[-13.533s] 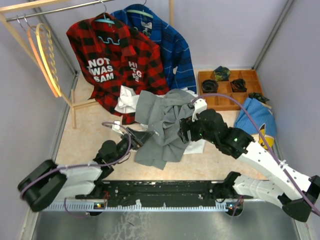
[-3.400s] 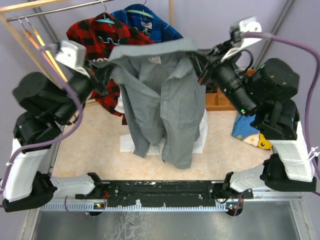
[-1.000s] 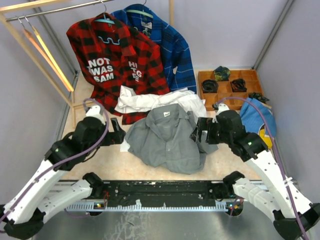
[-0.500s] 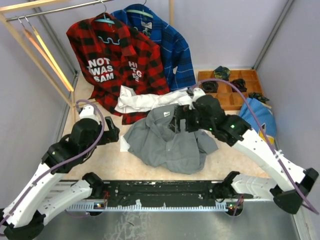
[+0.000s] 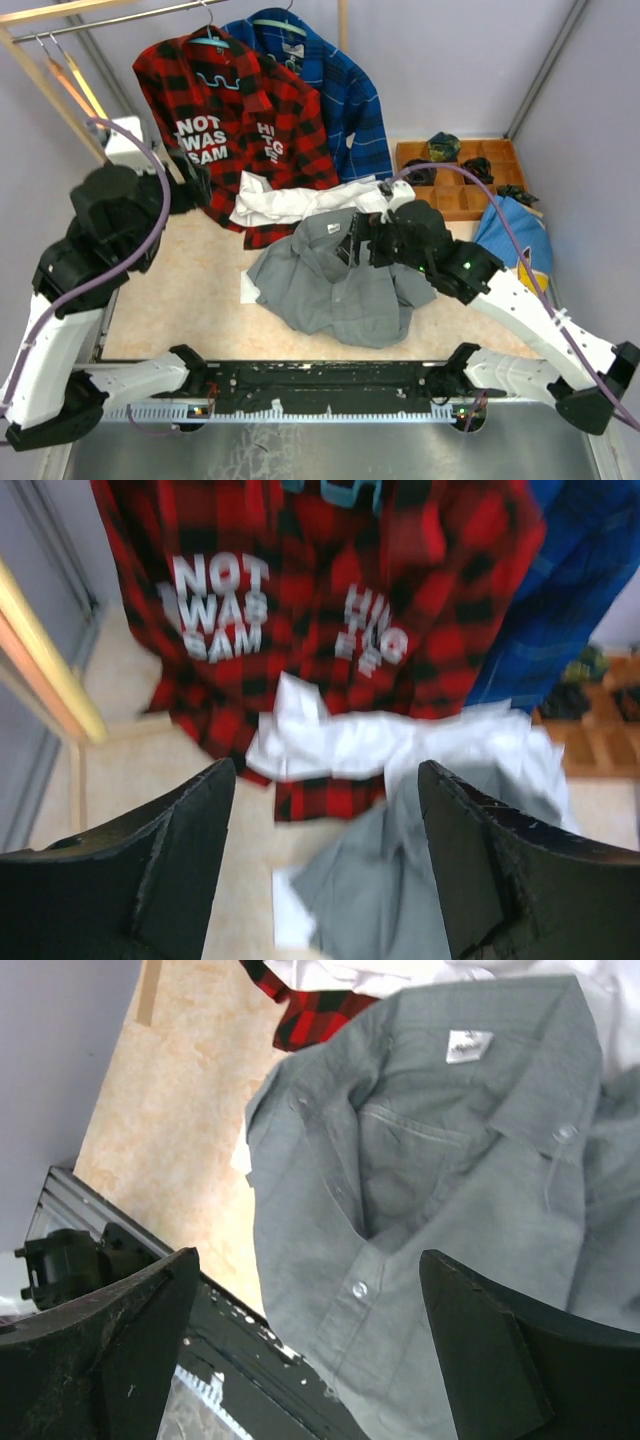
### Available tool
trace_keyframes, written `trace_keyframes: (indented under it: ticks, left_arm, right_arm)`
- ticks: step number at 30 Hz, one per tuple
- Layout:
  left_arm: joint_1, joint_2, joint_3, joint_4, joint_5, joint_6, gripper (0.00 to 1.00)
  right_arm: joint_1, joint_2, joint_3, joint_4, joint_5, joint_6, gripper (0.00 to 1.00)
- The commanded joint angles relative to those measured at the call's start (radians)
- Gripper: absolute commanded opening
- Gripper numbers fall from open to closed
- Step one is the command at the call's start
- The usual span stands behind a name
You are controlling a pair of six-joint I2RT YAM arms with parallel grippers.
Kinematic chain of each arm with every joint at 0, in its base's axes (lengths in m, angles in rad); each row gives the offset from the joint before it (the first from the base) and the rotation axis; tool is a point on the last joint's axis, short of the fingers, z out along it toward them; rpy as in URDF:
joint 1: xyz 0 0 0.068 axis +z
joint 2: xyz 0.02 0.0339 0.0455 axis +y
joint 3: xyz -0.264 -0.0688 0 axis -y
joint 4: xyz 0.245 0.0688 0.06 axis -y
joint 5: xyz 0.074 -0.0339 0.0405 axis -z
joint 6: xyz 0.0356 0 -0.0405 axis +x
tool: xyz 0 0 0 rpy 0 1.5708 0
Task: Place the shirt on the hanger
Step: Pick up the hanger from the clothesline.
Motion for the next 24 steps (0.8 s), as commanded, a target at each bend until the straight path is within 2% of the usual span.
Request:
trace_keyframes:
  ticks: [1, 6, 12, 18, 22, 24]
  left_arm:
    - [0.004, 0.158, 0.239, 0.05, -0.092, 0.172, 0.78]
    - [0.024, 0.387, 0.56, 0.01, -0.166, 0.288, 0.76]
    - [0.188, 0.55, 0.759, 0.063, -0.173, 0.339, 0.75]
    - [0.342, 0.582, 0.725, 0.239, -0.269, 0.441, 0.79]
    - [0.38, 0.579, 0.636, 0.45, -0.388, 0.605, 0.78]
    - [0.411, 0.579, 0.628, 0.489, -0.38, 0.62, 0.77]
  right_arm:
    - [0.005, -0.111, -0.054, -0.022, 0.052, 0.03, 0.92]
    - [0.005, -0.193, -0.117, -0.085, 0.067, 0.039, 0.95]
    - [0.005, -0.212, -0.13, -0.133, 0.063, 0.027, 0.98]
    - [0.005, -0.212, -0.137, -0.149, 0.027, 0.017, 0.98]
    - [0.005, -0.22, -0.167, -0.139, 0.013, 0.018, 0.98]
    - [0.005, -0.218, -0.179, -0.13, 0.006, 0.018, 0.98]
